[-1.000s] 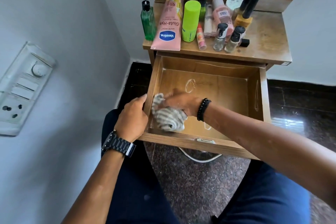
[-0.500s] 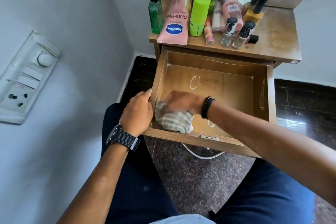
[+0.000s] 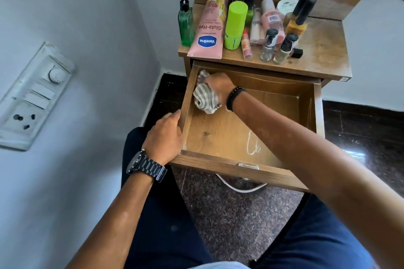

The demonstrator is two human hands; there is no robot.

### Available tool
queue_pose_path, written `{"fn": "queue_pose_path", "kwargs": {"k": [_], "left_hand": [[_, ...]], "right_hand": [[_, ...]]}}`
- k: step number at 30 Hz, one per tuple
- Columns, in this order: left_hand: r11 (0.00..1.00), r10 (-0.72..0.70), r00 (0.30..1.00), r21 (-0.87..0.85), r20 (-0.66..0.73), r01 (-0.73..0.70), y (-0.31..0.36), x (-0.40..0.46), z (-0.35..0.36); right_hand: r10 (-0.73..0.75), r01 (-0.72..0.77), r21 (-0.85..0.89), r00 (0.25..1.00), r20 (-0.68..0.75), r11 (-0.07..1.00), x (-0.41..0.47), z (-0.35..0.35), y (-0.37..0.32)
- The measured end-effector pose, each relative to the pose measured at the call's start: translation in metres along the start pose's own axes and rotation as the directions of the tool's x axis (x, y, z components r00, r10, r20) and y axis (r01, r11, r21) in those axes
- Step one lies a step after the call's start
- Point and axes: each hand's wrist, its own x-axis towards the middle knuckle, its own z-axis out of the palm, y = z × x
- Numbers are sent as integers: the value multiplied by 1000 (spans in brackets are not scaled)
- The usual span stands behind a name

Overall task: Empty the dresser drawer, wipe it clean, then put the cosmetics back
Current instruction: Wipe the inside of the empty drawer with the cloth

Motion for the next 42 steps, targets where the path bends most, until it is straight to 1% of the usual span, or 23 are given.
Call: {"fn": "queue_pose_path", "kwargs": {"k": [2, 4, 7, 9, 11, 13, 15, 16, 17, 19, 20, 22, 24, 25, 26, 27, 28, 30, 32, 35, 37, 39, 42], "left_hand": [[1000, 0, 1000, 3, -1, 0, 0, 0, 1], [1000, -4, 1000, 8, -4, 4, 1, 0, 1], [1000, -6, 1000, 16, -4, 6, 4, -1, 0], [1000, -16, 1000, 12, 1, 16, 4, -1, 0], [1000, -25, 1000, 17, 8, 25, 4, -1, 0], [999, -37, 999, 30, 13, 36, 5, -1, 1], [998, -51, 999, 38, 20, 50, 5, -1, 1], [998, -53, 998, 35, 25, 52, 6, -2, 1], [998, -54, 998, 32, 30, 53, 6, -2, 0], [998, -58, 997, 22, 42, 57, 6, -3, 0], [998, -62, 997, 15, 45, 61, 7, -3, 0], [998, -68, 997, 4, 42, 67, 7, -3, -1], [998, -66, 997, -5, 36, 66, 7, -3, -1], [998, -63, 997, -12, 34, 63, 7, -3, -1], [998, -60, 998, -22, 34, 61, 7, -2, -1], [997, -61, 998, -33, 34, 62, 6, -2, -1], [997, -64, 997, -46, 32, 65, 6, -2, -2], [996, -63, 998, -58, 27, 65, 6, -1, -1], [996, -59, 998, -61, 21, 61, 5, 1, 0], [995, -70, 997, -66, 20, 71, 6, 1, 0], [994, -80, 997, -70, 19, 81, 6, 1, 0], [993, -88, 996, -82, 21, 89, 7, 1, -2], [984, -111, 993, -134, 36, 115, 9, 1, -6]], "right_hand": [[-45, 39, -174, 998, -33, 984, 11, 6, 4], [-88, 86, -300, 996, 6, 950, 9, 4, 10], [-110, 145, -369, 987, 114, 918, -2, -6, 10], [-125, 205, -410, 969, 214, 889, -20, -10, 6], [-84, 255, -470, 931, 354, 845, -43, -10, 15], [40, 282, -550, 865, 500, 786, -61, -3, 34], [129, 308, -596, 806, 577, 742, -71, 6, 49], [142, 324, -610, 795, 590, 723, -71, 7, 51], [157, 326, -616, 785, 599, 717, -70, 6, 48], [199, 286, -605, 769, 608, 743, -60, -1, 39], [193, 264, -595, 782, 592, 759, -54, -6, 34], [70, 272, -566, 859, 508, 778, -38, -12, 26], [-115, 305, -546, 928, 353, 780, -25, -14, 18], [-180, 316, -540, 940, 290, 780, -20, -14, 14], [-208, 322, -539, 942, 263, 778, -17, -15, 12], [-207, 332, -547, 938, 279, 769, -15, -14, 11], [-190, 347, -566, 929, 318, 748, -15, -14, 11], [-139, 400, -635, 897, 420, 661, -22, -13, 16], [-51, 446, -673, 852, 521, 590, -35, -9, 24], [126, 473, -671, 758, 640, 571, -52, 6, 41], [179, 491, -679, 723, 667, 546, -54, 14, 44], [261, 432, -676, 692, 673, 597, -50, 15, 40], [412, 261, -649, 594, 691, 714, -46, 9, 32]]}}
